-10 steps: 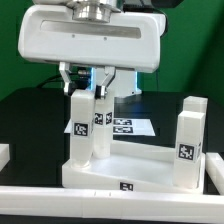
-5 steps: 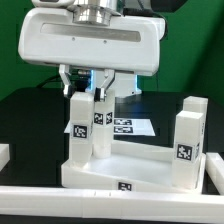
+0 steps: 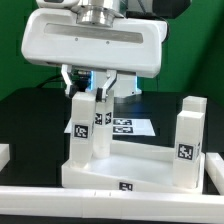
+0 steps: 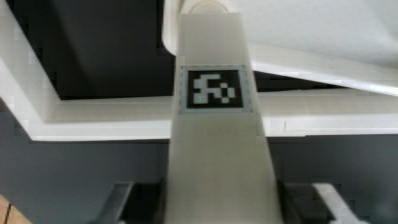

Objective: Assemble desk

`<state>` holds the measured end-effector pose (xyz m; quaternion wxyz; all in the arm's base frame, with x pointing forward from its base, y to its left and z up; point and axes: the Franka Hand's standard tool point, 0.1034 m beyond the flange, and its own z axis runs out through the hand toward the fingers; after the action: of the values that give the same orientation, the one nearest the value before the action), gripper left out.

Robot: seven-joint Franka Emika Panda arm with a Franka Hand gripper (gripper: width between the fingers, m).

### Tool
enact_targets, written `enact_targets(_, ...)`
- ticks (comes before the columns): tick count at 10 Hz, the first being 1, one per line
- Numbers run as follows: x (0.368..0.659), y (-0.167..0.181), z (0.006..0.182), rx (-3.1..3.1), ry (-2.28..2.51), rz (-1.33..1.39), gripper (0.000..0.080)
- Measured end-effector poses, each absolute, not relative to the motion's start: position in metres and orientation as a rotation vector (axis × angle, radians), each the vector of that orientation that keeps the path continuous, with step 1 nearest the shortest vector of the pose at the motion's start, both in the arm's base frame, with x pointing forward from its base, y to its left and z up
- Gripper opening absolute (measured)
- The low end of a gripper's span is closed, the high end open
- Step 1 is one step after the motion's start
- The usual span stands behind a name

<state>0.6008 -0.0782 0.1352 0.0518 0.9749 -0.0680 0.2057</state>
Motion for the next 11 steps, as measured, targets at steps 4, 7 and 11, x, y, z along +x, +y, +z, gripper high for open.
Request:
enact_targets(4, 0.602, -0.08, 0.136, 2.968, -0.202, 0.618, 0.063)
enact_targets(7, 0.603, -0.09, 0.145, 2.971, -0.201, 0.611, 0.0649)
enact_targets(11, 0.606, -0.09, 0.159, 3.004, -0.212, 0.572, 0.0649)
